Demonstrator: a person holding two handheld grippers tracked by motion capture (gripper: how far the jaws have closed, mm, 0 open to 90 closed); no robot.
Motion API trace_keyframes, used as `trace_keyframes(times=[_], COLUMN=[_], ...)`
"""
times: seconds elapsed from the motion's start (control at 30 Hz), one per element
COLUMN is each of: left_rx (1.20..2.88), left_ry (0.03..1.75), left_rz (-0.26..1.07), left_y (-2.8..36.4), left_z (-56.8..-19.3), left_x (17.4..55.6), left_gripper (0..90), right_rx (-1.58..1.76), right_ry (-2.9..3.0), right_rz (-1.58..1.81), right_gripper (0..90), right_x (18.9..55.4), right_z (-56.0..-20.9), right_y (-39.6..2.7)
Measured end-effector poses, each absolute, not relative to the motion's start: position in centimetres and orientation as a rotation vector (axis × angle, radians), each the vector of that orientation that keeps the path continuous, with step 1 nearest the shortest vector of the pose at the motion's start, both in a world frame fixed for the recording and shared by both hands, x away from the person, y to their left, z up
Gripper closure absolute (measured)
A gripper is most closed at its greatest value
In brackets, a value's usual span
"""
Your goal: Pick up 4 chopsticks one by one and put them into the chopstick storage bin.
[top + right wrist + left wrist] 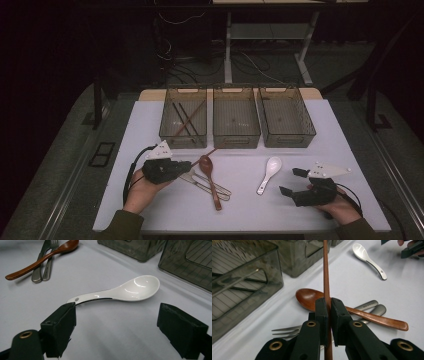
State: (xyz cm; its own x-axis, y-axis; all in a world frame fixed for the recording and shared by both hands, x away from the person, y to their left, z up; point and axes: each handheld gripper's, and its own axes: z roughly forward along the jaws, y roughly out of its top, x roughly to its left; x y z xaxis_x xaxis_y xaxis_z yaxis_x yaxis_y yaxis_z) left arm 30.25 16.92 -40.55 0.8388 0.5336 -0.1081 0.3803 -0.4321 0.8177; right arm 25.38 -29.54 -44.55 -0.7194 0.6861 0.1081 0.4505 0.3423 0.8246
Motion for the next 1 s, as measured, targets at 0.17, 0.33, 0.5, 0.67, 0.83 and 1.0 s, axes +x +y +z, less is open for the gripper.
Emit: trace_keyframes(times=[0.17,0.33,0.5,0.67,0.83,1.0], left_rx=[2.058,2.034,2.013,2.002,1.998,1.985], left_ry=[0.67,0.682,0.689,0.693,0.693,0.703], left_rz=[0.214,0.224,0.243,0.257,0.271,0.286], left_y=[17.1,17.2,17.2,17.1,16.9,16.7], left_z=[-40.2,-39.7,-39.1,-38.6,-37.9,-37.1], left_x=[30.5,30.9,31.7,32.5,33.4,34.6], left_gripper=[83.5,83.5,83.5,83.5,83.5,83.5], right_rx=[1.017,1.018,1.022,1.026,1.027,1.038], right_ry=[2.351,2.351,2.348,2.348,2.352,2.351], right_rz=[1.316,1.318,1.32,1.321,1.32,1.32], right_gripper=[15.3,15.3,15.3,15.3,15.3,15.3], right_x=[25.4,25.4,25.4,25.5,25.4,25.5], right_z=[-44.6,-44.5,-44.5,-44.6,-44.6,-44.6], right_y=[-29.5,-29.5,-29.5,-29.6,-29.5,-29.5])
